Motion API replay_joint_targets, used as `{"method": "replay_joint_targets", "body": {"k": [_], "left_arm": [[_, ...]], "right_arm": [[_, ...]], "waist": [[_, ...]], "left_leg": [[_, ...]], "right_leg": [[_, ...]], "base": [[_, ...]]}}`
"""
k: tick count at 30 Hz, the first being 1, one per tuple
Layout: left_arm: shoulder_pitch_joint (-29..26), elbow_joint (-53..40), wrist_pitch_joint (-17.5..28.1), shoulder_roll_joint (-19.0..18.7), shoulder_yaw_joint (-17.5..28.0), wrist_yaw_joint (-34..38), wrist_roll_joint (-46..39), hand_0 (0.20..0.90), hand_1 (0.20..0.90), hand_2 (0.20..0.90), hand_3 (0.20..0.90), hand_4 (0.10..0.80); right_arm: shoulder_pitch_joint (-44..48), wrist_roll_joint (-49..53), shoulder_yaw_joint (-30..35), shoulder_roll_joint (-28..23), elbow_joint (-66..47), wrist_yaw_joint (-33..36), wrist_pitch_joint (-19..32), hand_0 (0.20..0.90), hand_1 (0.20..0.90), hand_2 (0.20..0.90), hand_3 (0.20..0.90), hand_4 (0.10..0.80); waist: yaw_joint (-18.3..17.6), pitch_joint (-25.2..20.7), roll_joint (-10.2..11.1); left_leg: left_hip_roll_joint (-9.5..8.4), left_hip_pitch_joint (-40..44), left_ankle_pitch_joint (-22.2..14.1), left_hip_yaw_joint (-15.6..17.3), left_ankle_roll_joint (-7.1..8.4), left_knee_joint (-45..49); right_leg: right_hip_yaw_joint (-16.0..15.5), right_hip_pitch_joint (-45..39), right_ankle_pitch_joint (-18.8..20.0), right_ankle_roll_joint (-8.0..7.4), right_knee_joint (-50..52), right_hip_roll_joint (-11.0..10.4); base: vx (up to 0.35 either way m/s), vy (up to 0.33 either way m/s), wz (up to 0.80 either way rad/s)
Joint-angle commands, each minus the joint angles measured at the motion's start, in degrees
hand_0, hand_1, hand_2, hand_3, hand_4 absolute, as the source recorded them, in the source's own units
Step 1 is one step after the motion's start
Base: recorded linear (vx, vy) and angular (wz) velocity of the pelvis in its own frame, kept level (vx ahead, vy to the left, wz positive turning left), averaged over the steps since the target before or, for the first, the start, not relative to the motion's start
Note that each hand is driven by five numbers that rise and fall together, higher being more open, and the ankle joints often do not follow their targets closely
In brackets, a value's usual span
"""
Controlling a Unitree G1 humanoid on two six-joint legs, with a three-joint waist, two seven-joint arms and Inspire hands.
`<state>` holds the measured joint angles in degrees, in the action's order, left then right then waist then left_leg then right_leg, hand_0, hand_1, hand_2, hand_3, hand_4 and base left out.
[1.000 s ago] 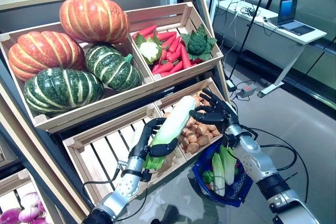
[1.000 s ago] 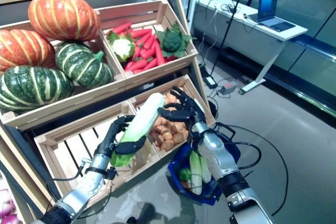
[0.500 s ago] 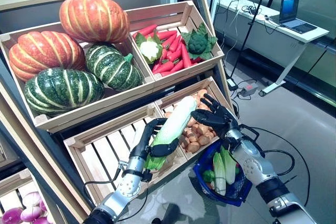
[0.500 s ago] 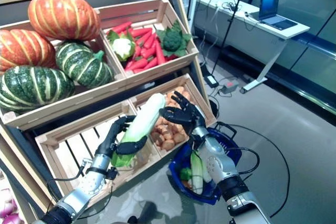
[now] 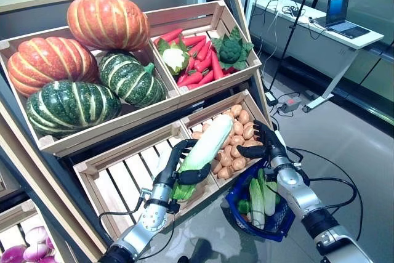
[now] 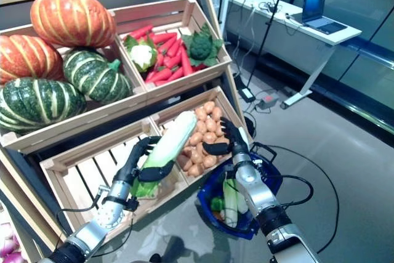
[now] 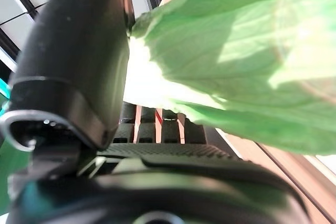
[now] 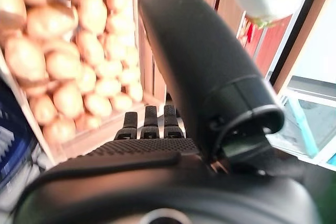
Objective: Put vegetables into the basket
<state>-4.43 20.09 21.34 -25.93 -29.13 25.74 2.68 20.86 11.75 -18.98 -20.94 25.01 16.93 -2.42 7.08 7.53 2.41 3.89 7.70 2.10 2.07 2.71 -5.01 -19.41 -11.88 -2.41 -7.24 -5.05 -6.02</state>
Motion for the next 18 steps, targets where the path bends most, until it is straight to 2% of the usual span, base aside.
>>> {"method": "replay_joint_targets", "body": {"k": [1,6,12,15,17,18], "left_arm": [[-7.43,-6.34,6.44,0.43,-0.48,3.13,2.0,0.3,0.3,0.3,0.3,0.4],[-7.14,-6.56,6.67,0.68,-0.21,2.7,2.47,0.3,0.3,0.3,0.3,0.4],[-6.87,-6.64,7.12,0.41,0.9,0.94,1.94,0.3,0.3,0.3,0.3,0.4],[-6.5,-6.72,7.3,0.21,1.38,0.27,1.65,0.3,0.3,0.3,0.3,0.4],[-6.19,-6.84,7.36,0.11,1.45,0.23,1.67,0.3,0.3,0.3,0.3,0.4],[-5.89,-6.73,7.68,-0.17,1.44,0.1,1.63,0.3,0.3,0.3,0.3,0.4]], "right_arm": [[10.13,-4.94,-1.81,-3.29,-3.03,4.43,3.6,0.9,0.9,0.9,0.9,0.8],[9.26,0.5,-2.13,-2.13,-3.27,1.54,4.71,0.9,0.9,0.9,0.9,0.8],[6.63,15.64,-1.19,0.43,-3.27,-8.87,8.18,0.9,0.9,0.9,0.9,0.8],[5.59,14.61,-0.46,0.81,-3.73,-9.71,10.31,0.9,0.9,0.9,0.9,0.8],[5.29,10.51,-0.23,0.16,-4.34,-9.94,11.63,0.9,0.9,0.9,0.9,0.8],[5.48,3.57,-0.27,-1.46,-5.53,-9.76,12.43,0.9,0.9,0.9,0.9,0.8]], "waist": [[-0.33,-1.74,0.99],[-0.08,-1.47,0.99],[0.22,-1.66,0.95],[0.32,-1.75,0.96],[0.33,-1.83,1.0],[0.25,-1.95,1.15]], "left_leg": [[0.19,0.05,-5.5,1.84,0.43,0.01],[0.19,0.02,-5.45,1.61,0.36,0.01],[0.18,-0.07,-5.31,1.25,0.51,0.01],[0.21,-0.03,-5.32,1.21,0.57,0.01],[0.2,-0.06,-5.32,1.09,0.57,0.01],[0.21,-0.05,-5.4,1.14,0.59,0.01]], "right_leg": [[0.33,0.84,2.04,0.45,0.05,-2.91],[0.22,0.78,2.07,0.49,0.05,-2.98],[-0.35,0.61,2.0,0.57,0.05,-3.06],[-0.6,0.5,1.98,0.55,0.05,-3.11],[-0.71,0.48,1.95,0.52,0.05,-3.11],[-0.73,0.51,1.94,0.49,0.05,-3.09]], "base": [[0.0,0.0,0.0],[0.0,0.0,0.0],[0.0,0.0,0.0],[0.0,0.0,0.0],[0.0,0.0,0.0],[0.0,0.0,0.0]]}}
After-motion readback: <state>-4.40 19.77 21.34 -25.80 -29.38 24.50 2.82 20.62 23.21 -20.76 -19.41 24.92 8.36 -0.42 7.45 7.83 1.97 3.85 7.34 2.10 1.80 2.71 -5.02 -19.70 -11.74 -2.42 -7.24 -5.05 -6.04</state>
